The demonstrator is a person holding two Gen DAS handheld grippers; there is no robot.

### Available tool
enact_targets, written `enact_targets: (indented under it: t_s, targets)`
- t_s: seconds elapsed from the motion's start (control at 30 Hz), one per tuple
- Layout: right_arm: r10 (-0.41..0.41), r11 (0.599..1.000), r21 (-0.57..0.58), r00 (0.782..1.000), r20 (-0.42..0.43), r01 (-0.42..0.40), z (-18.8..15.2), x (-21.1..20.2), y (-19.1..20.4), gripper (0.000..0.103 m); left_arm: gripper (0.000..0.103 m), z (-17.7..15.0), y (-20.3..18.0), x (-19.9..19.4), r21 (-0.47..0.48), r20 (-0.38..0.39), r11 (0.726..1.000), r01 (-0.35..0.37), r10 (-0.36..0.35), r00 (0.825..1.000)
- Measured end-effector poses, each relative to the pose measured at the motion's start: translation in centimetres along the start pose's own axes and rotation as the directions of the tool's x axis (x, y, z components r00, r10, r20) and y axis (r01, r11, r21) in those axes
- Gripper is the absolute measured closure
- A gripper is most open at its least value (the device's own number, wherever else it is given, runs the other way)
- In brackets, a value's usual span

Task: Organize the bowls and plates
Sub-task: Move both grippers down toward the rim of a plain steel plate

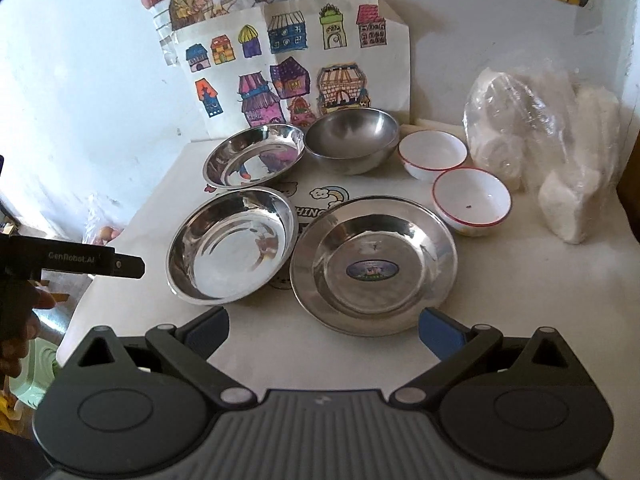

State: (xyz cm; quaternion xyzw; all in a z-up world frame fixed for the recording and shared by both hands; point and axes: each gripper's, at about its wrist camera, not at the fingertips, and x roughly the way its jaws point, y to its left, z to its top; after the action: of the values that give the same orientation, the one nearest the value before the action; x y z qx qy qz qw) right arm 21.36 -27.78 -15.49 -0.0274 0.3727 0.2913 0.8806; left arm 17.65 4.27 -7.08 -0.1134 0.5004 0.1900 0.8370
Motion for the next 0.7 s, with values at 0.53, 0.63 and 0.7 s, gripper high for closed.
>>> enact_targets:
  t_s: [0.53,0.63,0.7]
  targets:
    - [-0.029,0.988,0.153,0.998,0.054,0.020,7.0,8.3,4.3,0.000,0.001,11.2,2.1,7.4,0.264,0.053,0.964,0.038,-0.054,0.997]
    - [-0.026,0.984,0.180,0.999,0.042,0.018,8.2,10.1,4.6,0.000,0.001,13.0,2.1,9.3,0.277,0.055,0.960,0.045,-0.063,0.997]
    - [-0.014,0.976,0.217,0.999,0.038,0.006,9.2,11.3,4.6,0.000,0.001,14.3,1.8,10.8,0.279,0.041,0.959,0.044,-0.058,0.997]
